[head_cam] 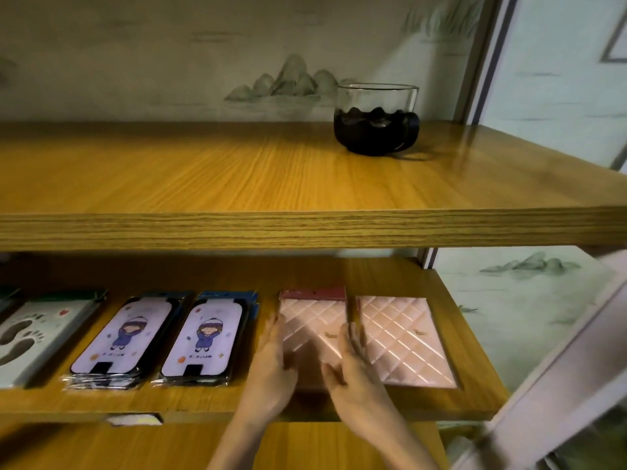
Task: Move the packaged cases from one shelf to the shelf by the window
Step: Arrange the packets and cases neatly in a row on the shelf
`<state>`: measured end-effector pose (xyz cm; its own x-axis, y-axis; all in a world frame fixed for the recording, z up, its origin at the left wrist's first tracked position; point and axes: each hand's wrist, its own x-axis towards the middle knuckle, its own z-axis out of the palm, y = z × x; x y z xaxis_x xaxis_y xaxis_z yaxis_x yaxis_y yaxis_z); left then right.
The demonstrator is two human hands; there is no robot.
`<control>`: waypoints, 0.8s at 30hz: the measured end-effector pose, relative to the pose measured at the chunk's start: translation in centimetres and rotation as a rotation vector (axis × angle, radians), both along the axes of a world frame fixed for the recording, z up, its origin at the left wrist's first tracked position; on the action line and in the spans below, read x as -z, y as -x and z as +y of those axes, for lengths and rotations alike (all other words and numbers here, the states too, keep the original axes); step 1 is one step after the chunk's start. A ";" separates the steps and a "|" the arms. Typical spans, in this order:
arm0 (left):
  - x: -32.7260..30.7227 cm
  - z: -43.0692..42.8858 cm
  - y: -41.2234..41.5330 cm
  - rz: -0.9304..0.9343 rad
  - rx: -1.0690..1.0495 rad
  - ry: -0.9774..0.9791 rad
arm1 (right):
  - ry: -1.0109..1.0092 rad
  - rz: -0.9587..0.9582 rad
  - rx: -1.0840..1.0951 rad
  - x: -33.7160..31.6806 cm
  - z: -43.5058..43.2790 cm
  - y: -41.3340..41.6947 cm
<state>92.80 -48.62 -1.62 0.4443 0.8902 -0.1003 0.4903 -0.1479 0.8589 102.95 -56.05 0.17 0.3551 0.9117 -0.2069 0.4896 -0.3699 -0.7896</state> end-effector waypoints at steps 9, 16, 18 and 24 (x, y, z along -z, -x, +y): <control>-1.0 -4.0 -8.6 -0.193 0.198 0.200 | -0.089 0.197 0.423 -0.7 -3.5 -9.9; 0.9 -4.6 -9.8 -0.090 0.086 0.127 | -0.019 0.263 0.393 0.0 -3.8 -9.4; 0.9 -4.7 -9.7 -0.078 0.069 0.099 | -0.005 0.250 0.367 -0.2 -3.8 -9.2; 0.6 -5.0 -9.3 -0.109 0.053 0.046 | -0.008 0.211 0.300 -0.4 -3.8 -9.2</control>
